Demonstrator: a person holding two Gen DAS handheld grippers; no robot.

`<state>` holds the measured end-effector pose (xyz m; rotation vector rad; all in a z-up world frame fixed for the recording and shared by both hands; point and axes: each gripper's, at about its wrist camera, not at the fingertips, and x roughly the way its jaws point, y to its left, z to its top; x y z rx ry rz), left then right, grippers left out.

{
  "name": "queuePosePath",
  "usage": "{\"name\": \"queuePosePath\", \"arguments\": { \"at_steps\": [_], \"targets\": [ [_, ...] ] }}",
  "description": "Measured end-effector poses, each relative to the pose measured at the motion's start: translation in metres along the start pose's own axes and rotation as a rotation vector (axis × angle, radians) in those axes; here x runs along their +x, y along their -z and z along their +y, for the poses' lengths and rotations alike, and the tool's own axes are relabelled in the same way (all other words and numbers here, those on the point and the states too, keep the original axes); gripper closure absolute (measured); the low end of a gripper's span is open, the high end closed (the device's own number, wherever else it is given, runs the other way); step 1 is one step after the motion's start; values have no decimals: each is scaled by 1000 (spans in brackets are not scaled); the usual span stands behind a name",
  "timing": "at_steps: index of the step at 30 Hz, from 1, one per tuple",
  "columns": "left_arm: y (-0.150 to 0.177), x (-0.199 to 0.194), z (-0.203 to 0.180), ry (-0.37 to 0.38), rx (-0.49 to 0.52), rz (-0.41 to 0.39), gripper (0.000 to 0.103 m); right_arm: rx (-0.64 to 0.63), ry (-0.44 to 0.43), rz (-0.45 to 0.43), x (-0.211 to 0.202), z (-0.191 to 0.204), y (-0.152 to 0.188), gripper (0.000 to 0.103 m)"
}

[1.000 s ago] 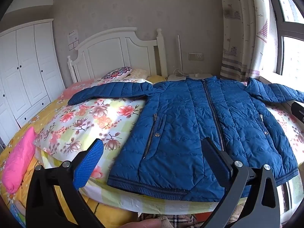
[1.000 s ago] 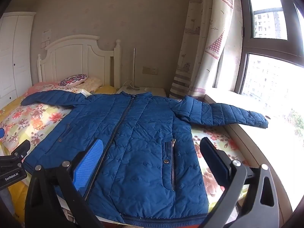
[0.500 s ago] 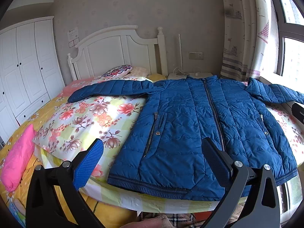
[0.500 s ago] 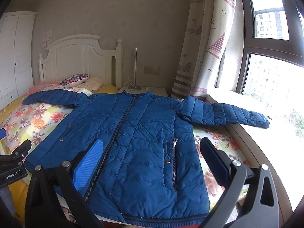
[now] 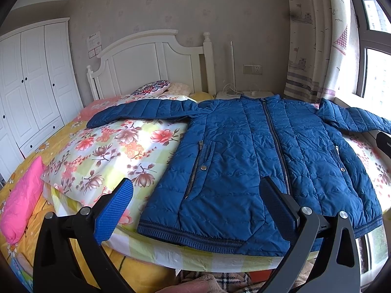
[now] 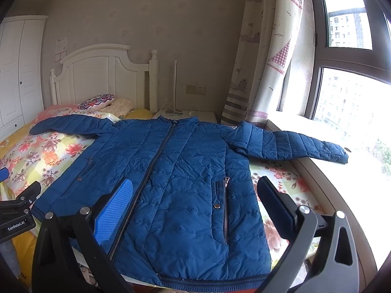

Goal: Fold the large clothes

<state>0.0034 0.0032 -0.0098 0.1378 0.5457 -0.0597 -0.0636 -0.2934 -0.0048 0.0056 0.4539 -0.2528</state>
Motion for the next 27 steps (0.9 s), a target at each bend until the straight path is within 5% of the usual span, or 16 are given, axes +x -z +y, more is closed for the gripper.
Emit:
{"name": "queuePosePath", "arguments": {
  "at_steps": [27],
  "targets": [
    [1,1,1,2,-1,2,4,6,-17,14,2,2,3,2]
  ]
}}
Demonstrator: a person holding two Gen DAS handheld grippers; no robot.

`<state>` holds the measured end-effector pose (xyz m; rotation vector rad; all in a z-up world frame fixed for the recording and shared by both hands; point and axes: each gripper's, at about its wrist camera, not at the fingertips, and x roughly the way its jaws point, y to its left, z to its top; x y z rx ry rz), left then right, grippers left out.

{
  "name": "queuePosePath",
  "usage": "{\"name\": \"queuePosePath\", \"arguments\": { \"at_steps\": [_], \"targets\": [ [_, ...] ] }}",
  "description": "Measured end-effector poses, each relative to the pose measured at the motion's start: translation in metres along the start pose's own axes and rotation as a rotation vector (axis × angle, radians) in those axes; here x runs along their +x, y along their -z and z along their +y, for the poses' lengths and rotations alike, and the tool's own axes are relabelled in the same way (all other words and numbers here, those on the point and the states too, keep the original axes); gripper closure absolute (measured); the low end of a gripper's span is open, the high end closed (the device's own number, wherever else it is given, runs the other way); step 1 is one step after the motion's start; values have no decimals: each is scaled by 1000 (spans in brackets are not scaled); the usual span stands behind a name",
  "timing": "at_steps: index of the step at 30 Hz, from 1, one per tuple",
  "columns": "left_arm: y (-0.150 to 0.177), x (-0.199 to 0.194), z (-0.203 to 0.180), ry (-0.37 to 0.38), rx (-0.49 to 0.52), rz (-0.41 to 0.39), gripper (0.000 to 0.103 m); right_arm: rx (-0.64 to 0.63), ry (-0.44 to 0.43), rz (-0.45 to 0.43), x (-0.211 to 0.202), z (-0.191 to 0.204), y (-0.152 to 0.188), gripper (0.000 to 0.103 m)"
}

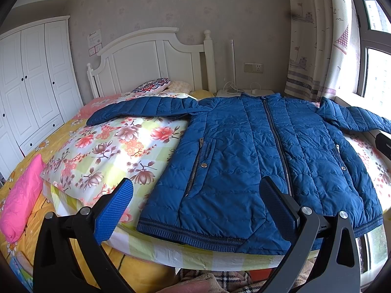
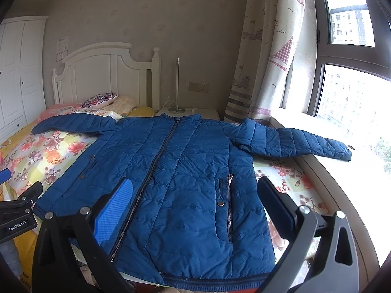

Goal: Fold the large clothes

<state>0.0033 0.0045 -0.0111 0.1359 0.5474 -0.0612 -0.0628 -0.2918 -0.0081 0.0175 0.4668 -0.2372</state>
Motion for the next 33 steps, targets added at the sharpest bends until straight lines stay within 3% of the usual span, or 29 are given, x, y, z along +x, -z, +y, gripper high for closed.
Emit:
{"name": "queuePosePath", "arguments": {
  "at_steps": [20,28,33],
  "targets": [
    [9,8,-2,7,5,22,4,8,-27,17,10,-1,7,2],
    [1,71,-13,24,32,134,4,47,-35,129,61,-17,20,2],
    [-30,163,-48,3,217,277,4,159,-53,226,113,-58,13,2]
  ]
}}
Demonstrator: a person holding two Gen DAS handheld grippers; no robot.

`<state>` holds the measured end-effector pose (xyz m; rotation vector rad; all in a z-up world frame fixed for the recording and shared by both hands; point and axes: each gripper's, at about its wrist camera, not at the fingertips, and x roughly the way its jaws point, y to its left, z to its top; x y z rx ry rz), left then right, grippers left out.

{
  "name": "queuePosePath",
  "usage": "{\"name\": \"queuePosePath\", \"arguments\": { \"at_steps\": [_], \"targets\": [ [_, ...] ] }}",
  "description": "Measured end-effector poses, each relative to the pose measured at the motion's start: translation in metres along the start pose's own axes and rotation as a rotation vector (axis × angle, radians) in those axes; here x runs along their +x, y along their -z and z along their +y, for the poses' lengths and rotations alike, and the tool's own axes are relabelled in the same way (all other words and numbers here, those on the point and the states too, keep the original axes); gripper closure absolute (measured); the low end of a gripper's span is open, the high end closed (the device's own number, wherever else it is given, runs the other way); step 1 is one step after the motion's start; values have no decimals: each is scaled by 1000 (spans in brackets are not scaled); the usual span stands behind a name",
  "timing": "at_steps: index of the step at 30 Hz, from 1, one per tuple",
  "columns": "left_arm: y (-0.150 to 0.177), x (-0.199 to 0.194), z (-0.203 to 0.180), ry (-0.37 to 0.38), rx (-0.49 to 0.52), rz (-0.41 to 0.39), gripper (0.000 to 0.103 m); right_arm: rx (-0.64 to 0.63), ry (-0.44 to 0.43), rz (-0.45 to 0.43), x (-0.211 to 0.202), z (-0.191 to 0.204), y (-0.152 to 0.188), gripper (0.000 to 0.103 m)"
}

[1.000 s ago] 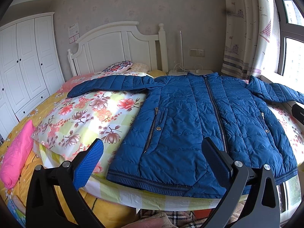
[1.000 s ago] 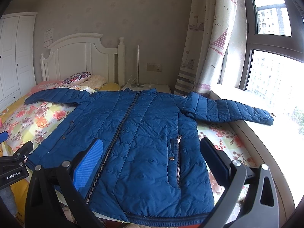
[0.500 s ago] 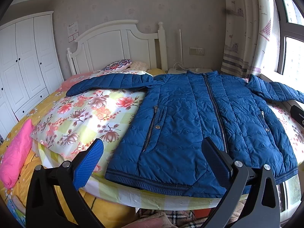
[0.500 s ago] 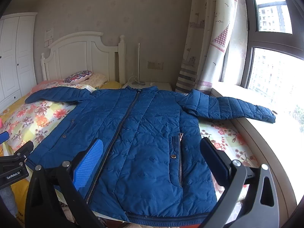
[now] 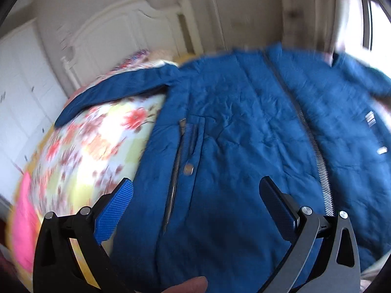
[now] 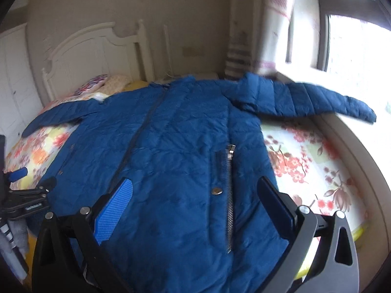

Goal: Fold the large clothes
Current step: 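Grasp the jacket sleeve nearest the right tool and lift it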

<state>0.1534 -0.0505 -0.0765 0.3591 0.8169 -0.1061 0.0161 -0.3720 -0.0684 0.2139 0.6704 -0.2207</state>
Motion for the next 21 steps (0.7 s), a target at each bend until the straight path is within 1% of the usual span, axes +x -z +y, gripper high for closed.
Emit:
{"name": "queuePosePath", "arguments": {
  "at_steps": [3,4,6,7,8,9,12,14,16,17,19,20,21],
  "targets": [
    [-37,38,-11,19,74,41,4,132,57,21,32,-48,-24,2],
    [-51,50,-14,17,86,31,4,174,72,22,39,-62,-29,2],
    [-72,70,-20,30,100,0,4,281,123,6,56,-97,-41,2],
    [-80,82,-23,44,104,4,4,347,161,-4,67,-118,-49,2],
    [-86,94,-24,57,106,18,4,399,180,-8,78,-135,-56,2],
    [-93,110,-26,76,101,38,4,449,179,-12,91,-151,-64,4],
    [-98,130,-23,146,48,48,4,518,221,-44,121,-183,-87,7],
    [-94,138,-13,226,-21,56,4,558,241,-62,137,-200,-98,8],
    [-92,144,-3,297,-73,74,4,609,252,-46,156,-218,-107,8],
    [-92,145,0,317,-84,76,4,645,262,-25,167,-228,-109,9],
    [-92,146,-2,319,-68,76,4,711,268,3,187,-244,-111,13],
    [-91,146,-3,315,-63,78,4,727,280,18,196,-250,-111,19],
    [-91,146,-4,311,-59,81,4,732,293,23,199,-251,-111,34]
  ]
}}
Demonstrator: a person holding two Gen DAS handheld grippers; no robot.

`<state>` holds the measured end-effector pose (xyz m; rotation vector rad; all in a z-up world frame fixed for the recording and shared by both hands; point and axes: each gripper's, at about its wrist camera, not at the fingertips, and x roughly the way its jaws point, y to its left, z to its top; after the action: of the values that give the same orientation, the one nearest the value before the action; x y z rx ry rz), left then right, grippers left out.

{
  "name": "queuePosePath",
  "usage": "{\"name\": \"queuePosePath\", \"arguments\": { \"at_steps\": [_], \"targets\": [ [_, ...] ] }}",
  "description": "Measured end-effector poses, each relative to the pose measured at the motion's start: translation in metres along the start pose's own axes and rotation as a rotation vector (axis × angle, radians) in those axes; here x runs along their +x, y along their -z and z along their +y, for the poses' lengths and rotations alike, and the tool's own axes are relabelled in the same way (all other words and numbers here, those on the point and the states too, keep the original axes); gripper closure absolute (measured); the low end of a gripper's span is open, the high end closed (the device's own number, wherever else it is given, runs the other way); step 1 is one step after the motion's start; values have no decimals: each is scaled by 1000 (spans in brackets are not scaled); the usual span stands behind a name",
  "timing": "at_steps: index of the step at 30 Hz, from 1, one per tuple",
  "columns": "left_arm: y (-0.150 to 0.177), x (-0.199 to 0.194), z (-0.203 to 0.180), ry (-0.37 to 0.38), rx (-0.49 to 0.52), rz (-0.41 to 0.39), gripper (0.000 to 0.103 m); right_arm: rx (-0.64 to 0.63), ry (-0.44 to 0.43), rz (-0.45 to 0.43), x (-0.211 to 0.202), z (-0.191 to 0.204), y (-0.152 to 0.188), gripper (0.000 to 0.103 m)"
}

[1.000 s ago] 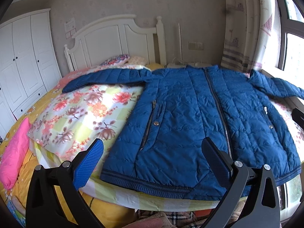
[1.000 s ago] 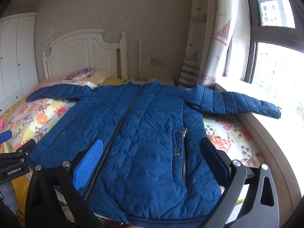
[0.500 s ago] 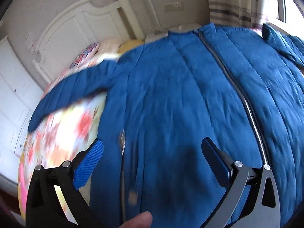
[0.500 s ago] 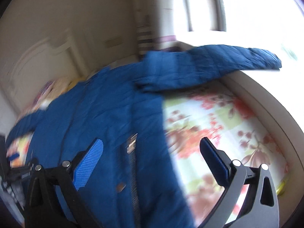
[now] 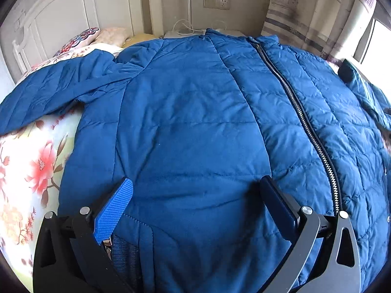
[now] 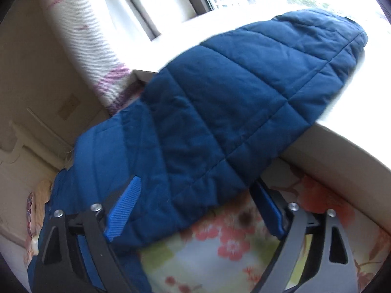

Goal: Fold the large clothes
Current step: 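Grasp the jacket sleeve nearest the right tool and lift it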

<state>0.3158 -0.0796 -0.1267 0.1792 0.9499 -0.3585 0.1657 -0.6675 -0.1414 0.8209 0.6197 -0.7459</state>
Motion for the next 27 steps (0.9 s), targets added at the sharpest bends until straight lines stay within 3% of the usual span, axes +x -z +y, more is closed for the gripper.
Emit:
{"name": "queuePosePath", "arguments": {
  "at_steps": [1,2,3,5,8,12,15,18,20,21,23,25,26,27],
  "targets": [
    [0,0,0,1,1,3,4,2,-3,-8,4,0,-3,48],
    [-1,1,1,3,0,3,4,-5,-38,-19,6,2,-5,75],
    [0,0,3,12,-8,-1,4,-15,-60,-27,6,4,-7,87],
    [2,-3,5,22,-22,-8,4,-71,-75,-90,-5,15,-11,93],
    [5,-5,4,6,-27,-10,4,-229,-52,-215,-24,52,-16,95],
    [9,-8,2,-14,-37,-15,4,-508,-62,-322,-45,129,4,95],
    [10,-9,3,-9,-42,-18,4,-777,-140,-353,-56,197,57,95],
    [10,-10,3,-7,-42,-21,4,-1071,-244,-301,-58,247,139,95],
    [10,-10,5,0,-45,-23,4,-1262,-237,-175,-41,269,193,94],
    [10,-11,5,2,-46,-23,4,-1346,-202,-80,-24,273,218,86],
    [10,-11,6,9,-49,-26,4,-1404,-126,12,6,269,238,75],
    [10,-11,6,14,-54,-29,4,-1371,-145,-14,8,259,231,60],
    [10,-12,7,15,-54,-29,4,-1318,-162,33,8,254,217,43],
    [10,-11,7,13,-53,-29,4,-1269,-176,69,8,251,206,38]
  ]
}}
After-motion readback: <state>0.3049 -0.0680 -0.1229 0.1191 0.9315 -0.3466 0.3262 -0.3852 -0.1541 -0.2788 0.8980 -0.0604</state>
